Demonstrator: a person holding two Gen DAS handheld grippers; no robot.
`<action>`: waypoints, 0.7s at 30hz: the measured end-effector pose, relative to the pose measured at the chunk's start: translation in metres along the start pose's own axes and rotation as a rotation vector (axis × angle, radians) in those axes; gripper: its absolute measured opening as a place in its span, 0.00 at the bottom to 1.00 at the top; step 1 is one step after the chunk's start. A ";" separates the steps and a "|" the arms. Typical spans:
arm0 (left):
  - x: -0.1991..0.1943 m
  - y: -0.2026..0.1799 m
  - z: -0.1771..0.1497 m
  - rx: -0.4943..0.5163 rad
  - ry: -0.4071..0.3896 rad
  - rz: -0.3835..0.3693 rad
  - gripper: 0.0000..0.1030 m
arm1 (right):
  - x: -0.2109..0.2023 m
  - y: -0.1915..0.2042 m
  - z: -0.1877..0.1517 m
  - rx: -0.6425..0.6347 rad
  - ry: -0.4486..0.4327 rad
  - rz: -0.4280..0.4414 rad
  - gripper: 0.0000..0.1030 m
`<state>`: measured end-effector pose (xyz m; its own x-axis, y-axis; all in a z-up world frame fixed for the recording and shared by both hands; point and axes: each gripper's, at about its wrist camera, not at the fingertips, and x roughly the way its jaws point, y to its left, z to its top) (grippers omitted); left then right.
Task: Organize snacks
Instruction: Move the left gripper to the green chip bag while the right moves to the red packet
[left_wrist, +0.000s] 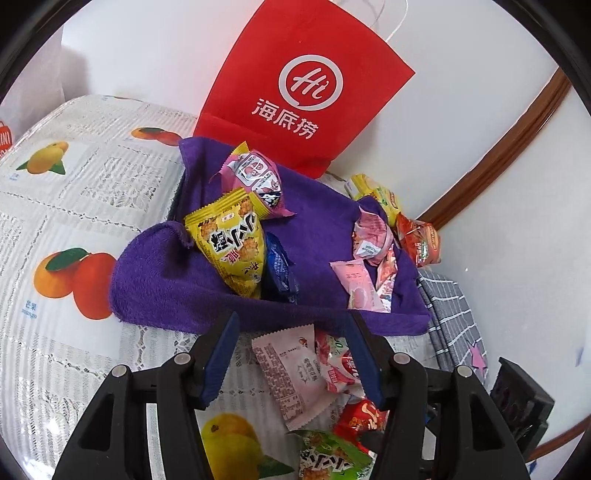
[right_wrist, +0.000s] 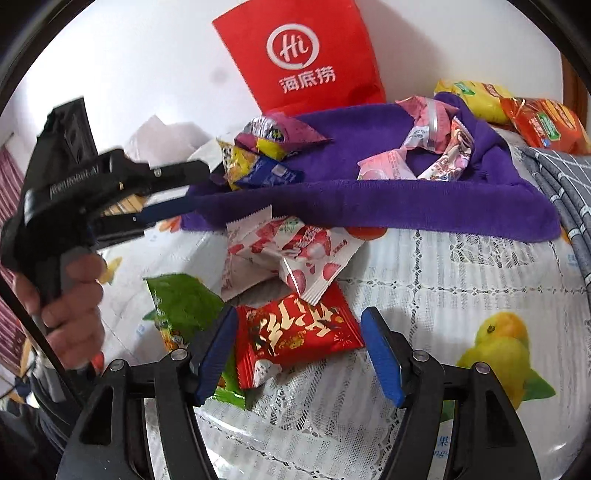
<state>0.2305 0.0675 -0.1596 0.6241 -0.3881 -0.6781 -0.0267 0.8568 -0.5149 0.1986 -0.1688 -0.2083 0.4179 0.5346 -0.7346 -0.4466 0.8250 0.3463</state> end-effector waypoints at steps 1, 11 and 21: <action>0.000 0.000 0.000 -0.001 0.001 -0.004 0.55 | 0.002 0.001 -0.001 -0.010 0.011 -0.010 0.67; 0.001 0.001 0.000 -0.024 0.024 -0.050 0.55 | 0.015 0.022 -0.001 -0.150 0.073 -0.074 0.83; -0.001 0.003 -0.001 -0.020 0.014 -0.039 0.56 | 0.013 0.026 -0.008 -0.169 0.029 -0.251 0.52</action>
<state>0.2288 0.0697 -0.1608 0.6139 -0.4258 -0.6647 -0.0183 0.8342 -0.5512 0.1858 -0.1417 -0.2134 0.5100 0.3102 -0.8023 -0.4586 0.8872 0.0516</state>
